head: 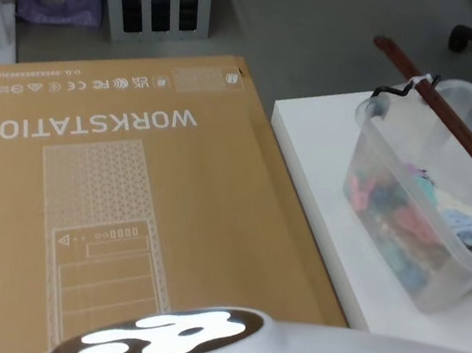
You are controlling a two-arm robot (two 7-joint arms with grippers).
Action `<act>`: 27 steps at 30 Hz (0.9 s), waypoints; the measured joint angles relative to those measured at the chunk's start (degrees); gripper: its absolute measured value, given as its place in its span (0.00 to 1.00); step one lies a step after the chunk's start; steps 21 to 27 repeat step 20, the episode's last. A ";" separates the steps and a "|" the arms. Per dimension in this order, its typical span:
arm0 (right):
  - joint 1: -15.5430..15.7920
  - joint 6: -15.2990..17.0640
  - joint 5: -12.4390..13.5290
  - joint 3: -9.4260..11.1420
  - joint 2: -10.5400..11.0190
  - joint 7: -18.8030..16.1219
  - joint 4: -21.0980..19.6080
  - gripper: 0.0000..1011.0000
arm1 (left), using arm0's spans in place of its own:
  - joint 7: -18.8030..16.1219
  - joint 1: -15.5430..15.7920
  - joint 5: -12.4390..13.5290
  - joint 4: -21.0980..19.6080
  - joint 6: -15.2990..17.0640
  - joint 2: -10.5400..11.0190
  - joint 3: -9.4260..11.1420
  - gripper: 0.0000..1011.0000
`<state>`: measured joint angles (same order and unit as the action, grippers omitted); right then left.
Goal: Use one hand to grasp the basket and place it at the designated location.
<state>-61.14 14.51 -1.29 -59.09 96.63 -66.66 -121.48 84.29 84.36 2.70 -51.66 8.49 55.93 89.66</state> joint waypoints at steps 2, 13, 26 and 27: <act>-0.01 0.03 0.14 0.01 -0.12 0.01 0.10 0.99 | 0.00 0.00 -0.01 0.00 0.00 0.00 0.00 0.00; -0.03 0.02 0.09 -0.13 -0.64 -0.09 0.74 0.99 | 0.00 0.00 0.01 0.03 0.00 0.00 0.00 0.00; -0.03 0.02 0.04 -0.20 -0.82 -0.14 0.94 0.99 | 0.00 0.00 0.01 0.02 0.00 0.00 0.00 0.00; -0.03 0.02 0.04 -0.20 -0.82 -0.14 0.94 0.99 | 0.00 0.00 0.01 0.02 0.00 0.00 0.00 0.00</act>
